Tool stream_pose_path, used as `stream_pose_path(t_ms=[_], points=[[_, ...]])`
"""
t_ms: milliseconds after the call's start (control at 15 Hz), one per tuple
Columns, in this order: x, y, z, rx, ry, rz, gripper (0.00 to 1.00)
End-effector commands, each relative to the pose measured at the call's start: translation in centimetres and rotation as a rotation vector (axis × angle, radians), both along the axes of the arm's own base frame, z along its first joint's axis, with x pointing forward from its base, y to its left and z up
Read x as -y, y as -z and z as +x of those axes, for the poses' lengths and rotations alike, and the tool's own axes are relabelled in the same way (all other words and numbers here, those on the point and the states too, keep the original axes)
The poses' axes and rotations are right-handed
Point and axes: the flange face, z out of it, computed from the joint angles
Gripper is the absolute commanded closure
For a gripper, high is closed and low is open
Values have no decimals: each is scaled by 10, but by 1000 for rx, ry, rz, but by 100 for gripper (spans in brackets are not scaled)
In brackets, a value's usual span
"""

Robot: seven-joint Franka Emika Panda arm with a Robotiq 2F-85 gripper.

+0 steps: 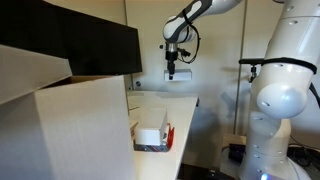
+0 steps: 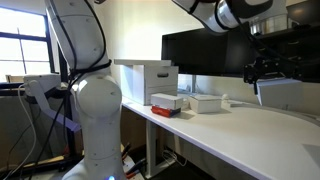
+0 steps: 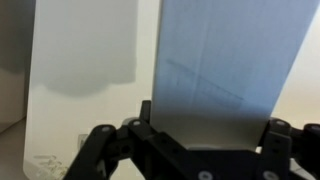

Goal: Remove the white box from the top of the storage box.

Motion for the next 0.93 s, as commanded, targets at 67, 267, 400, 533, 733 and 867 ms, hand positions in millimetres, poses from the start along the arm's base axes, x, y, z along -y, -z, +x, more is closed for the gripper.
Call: stream_pose_path(t_ms=[67, 267, 400, 533, 733, 867], points=[[16, 31, 16, 12, -52, -16, 40], [16, 49, 22, 19, -64, -18, 40], [15, 58, 27, 31, -66, -21, 40], [14, 67, 31, 41, -64, -9, 40], [10, 85, 31, 32, -66, 13, 40], [12, 97, 29, 25, -59, 22, 40]])
